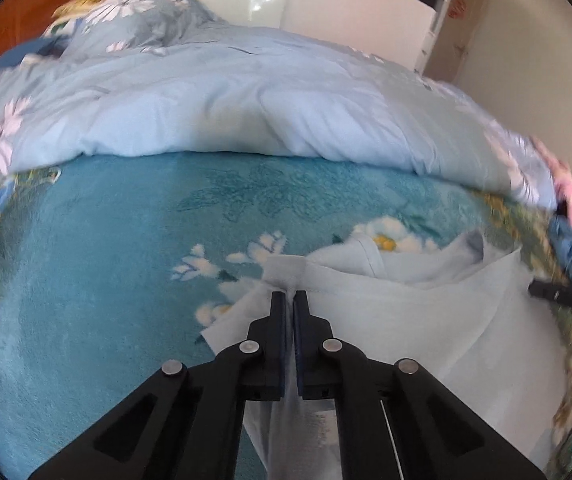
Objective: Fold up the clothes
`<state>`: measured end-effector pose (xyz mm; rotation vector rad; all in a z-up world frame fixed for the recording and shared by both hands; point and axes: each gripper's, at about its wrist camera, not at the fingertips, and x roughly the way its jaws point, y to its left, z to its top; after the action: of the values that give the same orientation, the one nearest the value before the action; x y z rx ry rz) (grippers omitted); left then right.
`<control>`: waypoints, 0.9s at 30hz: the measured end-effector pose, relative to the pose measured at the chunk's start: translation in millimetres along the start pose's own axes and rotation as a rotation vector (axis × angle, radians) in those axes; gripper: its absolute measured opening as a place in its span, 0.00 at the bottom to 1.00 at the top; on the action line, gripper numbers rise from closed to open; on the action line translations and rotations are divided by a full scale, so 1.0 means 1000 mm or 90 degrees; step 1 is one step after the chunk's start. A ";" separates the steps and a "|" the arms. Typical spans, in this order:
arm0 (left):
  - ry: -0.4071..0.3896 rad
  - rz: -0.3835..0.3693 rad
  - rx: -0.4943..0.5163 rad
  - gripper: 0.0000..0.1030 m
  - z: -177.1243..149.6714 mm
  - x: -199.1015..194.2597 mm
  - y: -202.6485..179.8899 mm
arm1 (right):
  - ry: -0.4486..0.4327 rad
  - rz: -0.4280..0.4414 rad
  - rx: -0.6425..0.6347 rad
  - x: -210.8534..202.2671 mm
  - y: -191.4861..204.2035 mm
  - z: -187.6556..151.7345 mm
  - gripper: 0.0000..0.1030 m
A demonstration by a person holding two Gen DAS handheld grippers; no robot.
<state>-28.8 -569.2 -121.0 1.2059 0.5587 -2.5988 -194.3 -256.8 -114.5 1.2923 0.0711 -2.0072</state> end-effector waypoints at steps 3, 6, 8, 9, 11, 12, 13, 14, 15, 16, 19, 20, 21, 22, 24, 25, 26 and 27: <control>0.003 0.008 -0.009 0.03 0.001 0.004 0.008 | -0.001 0.000 -0.003 -0.001 -0.001 0.000 0.08; 0.014 0.023 -0.001 0.04 0.001 0.012 0.007 | -0.002 -0.011 -0.004 -0.003 -0.003 0.001 0.02; 0.026 0.033 0.003 0.04 0.001 0.019 0.005 | 0.000 -0.019 0.001 -0.001 -0.006 0.001 0.02; 0.031 0.036 0.002 0.04 0.001 0.023 0.005 | 0.002 -0.022 0.004 0.000 -0.008 0.001 0.02; 0.035 0.035 -0.003 0.04 0.001 0.026 0.005 | 0.008 -0.021 0.008 0.003 -0.010 -0.001 0.02; 0.035 0.035 -0.004 0.04 0.001 0.025 0.004 | 0.012 -0.020 0.008 0.005 -0.010 -0.001 0.02; 0.039 0.033 -0.005 0.04 0.000 0.024 0.004 | 0.013 -0.020 0.007 0.005 -0.009 -0.001 0.02; 0.041 0.031 -0.004 0.04 0.000 0.021 0.004 | 0.013 -0.018 0.006 0.004 -0.009 -0.001 0.03; 0.042 0.030 -0.004 0.04 0.000 0.018 0.003 | 0.010 -0.016 0.005 0.003 -0.008 -0.001 0.06; 0.044 0.027 -0.004 0.05 0.000 0.013 0.002 | 0.007 -0.015 0.005 0.000 -0.007 -0.001 0.06; 0.041 0.013 -0.001 0.26 -0.004 -0.007 -0.003 | -0.007 -0.009 0.003 -0.014 -0.002 -0.002 0.06; 0.034 0.012 0.004 0.40 -0.008 -0.017 -0.006 | -0.012 -0.011 -0.001 -0.021 0.000 -0.003 0.07; 0.025 0.013 0.010 0.47 -0.013 -0.027 -0.009 | -0.017 -0.011 -0.005 -0.028 0.003 -0.006 0.08; 0.017 0.014 0.015 0.50 -0.018 -0.037 -0.011 | -0.022 -0.010 -0.007 -0.035 0.004 -0.011 0.14; 0.015 0.008 0.018 0.62 -0.035 -0.052 -0.013 | -0.030 -0.004 -0.005 -0.051 0.006 -0.026 0.27; 0.017 0.008 0.017 0.63 -0.045 -0.059 -0.013 | -0.031 -0.002 -0.003 -0.057 0.006 -0.035 0.36; 0.021 0.009 0.010 0.63 -0.056 -0.065 -0.011 | -0.027 -0.001 0.001 -0.062 0.005 -0.047 0.38; 0.029 0.007 0.001 0.64 -0.067 -0.068 -0.009 | -0.022 0.002 0.007 -0.067 0.004 -0.058 0.39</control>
<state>57.3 -529.9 -106.1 1.2686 0.5576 -2.5679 -132.5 -199.0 -88.2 1.2630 0.0422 -2.0294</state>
